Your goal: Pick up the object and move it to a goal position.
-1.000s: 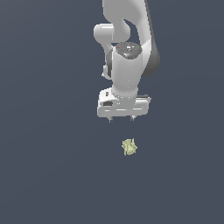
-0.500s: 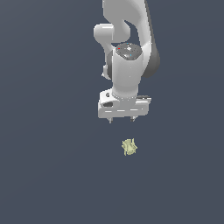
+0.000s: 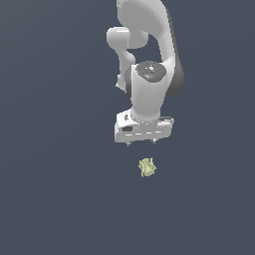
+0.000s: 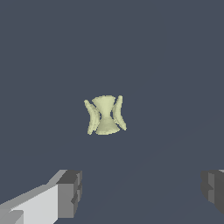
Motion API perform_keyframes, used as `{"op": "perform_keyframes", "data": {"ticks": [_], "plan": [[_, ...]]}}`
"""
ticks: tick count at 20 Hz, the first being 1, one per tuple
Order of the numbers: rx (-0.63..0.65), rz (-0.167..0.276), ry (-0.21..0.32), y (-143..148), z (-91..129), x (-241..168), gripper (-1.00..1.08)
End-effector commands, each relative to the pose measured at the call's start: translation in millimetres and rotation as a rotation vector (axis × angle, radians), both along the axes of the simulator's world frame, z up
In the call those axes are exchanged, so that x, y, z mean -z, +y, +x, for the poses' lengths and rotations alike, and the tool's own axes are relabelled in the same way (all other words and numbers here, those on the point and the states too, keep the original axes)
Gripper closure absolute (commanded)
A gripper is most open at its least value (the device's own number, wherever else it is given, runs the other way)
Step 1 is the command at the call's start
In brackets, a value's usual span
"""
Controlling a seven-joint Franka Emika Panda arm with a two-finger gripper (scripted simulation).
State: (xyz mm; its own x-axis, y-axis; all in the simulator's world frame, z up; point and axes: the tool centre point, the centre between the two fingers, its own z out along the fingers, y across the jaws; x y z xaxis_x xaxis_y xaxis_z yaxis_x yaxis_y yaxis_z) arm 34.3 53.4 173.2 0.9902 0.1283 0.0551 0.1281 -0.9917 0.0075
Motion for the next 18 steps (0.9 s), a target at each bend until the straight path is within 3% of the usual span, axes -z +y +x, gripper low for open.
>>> {"op": "perform_keyframes", "data": {"ticks": [1, 9, 18], "plan": [[-0.018, -0.002, 0.008, 5, 7, 10, -0.92], [-0.088, -0.005, 0.038, 24, 32, 54, -0.92], [-0.126, -0.003, 0.054, 35, 43, 80, -0.92]]}}
